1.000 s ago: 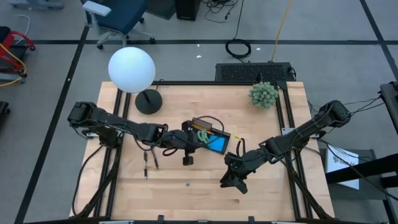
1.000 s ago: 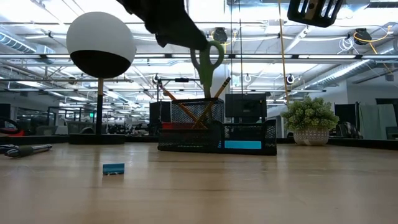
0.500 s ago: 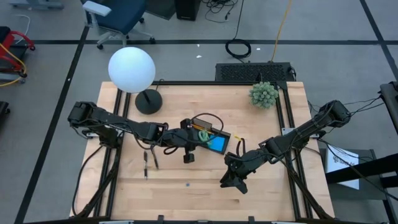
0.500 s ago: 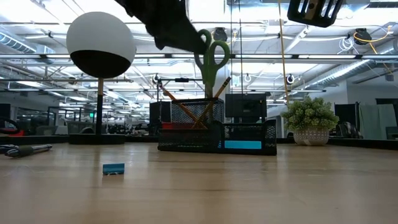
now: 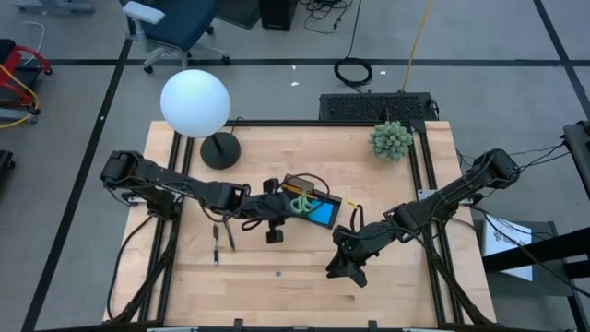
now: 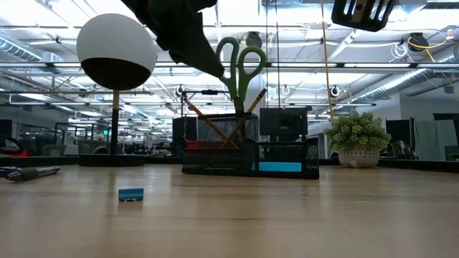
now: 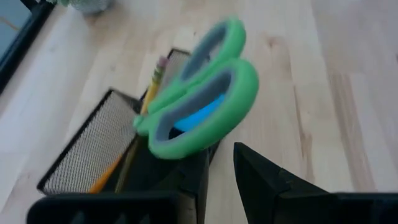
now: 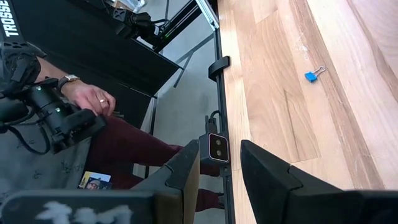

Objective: Pick and place office supplies into organizer
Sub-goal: Put the green scissors into the desk organizer

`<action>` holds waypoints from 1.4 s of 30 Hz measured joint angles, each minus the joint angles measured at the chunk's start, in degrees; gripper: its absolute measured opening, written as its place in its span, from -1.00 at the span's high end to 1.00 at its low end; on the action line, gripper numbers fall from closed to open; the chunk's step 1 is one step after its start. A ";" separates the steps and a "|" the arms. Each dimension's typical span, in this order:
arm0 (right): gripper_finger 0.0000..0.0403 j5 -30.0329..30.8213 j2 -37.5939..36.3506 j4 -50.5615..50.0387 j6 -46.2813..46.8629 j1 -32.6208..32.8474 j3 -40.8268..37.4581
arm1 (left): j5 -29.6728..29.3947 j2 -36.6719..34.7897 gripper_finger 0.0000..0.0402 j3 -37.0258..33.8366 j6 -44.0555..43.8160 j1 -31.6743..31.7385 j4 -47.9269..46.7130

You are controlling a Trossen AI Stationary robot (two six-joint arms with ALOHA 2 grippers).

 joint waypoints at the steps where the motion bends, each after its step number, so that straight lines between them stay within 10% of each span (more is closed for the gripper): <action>1: 0.48 0.00 0.00 0.00 0.00 -0.02 0.00 | 0.11 0.00 0.60 0.00 -0.10 -0.02 -1.10; 24: 0.48 0.19 0.00 0.00 0.27 -0.02 0.00 | 9.57 -3.98 0.60 -0.09 -20.22 -8.79 -16.65; 33: 0.48 25.32 -0.02 6.83 3.50 -0.70 -0.02 | 0.04 -13.92 0.60 -0.04 -24.17 -10.75 -13.68; 42: 0.48 30.25 -0.09 17.67 -0.86 -5.06 0.04 | 0.39 -21.24 0.60 0.00 -32.13 -11.53 -15.19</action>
